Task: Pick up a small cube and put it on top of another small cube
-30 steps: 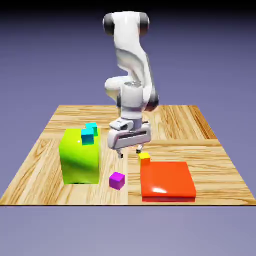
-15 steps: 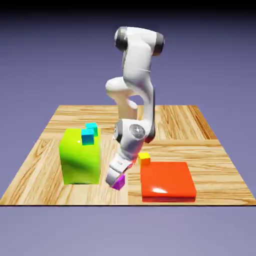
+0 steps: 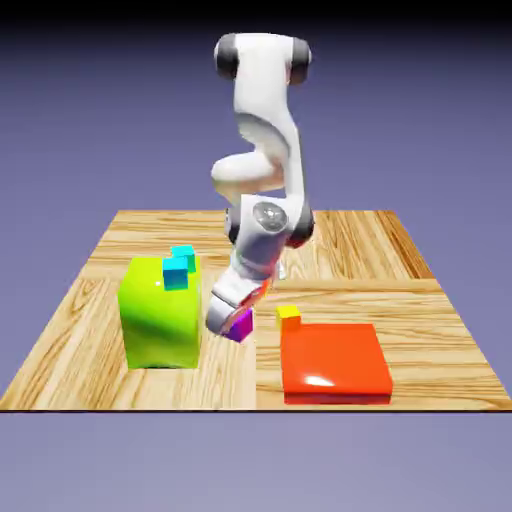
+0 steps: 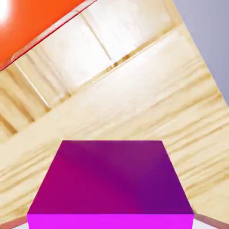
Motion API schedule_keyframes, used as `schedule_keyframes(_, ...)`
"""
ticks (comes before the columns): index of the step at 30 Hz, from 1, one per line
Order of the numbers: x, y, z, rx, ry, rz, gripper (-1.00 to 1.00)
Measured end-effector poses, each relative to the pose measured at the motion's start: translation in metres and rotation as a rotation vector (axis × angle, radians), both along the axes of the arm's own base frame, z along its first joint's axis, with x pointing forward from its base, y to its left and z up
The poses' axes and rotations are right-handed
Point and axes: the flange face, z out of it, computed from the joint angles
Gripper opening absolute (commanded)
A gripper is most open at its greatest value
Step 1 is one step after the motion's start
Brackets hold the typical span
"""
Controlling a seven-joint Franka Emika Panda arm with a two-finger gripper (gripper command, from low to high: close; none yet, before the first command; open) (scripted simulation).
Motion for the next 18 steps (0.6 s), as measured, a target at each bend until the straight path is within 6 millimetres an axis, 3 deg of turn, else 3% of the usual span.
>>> schedule_keyframes(5,-0.011,-0.039,0.082,0.002,0.002,-0.03,-1.0)
schedule_keyframes(10,-0.046,-0.087,0.164,-0.004,0.001,-0.087,-1.0)
schedule_keyframes(11,-0.046,-0.094,0.162,-0.041,0.007,-0.06,-1.0)
schedule_keyframes(15,-0.055,-0.107,0.1,-0.044,0.007,-0.059,-1.0)
schedule_keyframes(16,-0.056,-0.107,0.095,-0.043,0.007,-0.059,1.0)
schedule_keyframes(18,-0.056,-0.107,0.095,-0.045,0.006,-0.058,1.0)
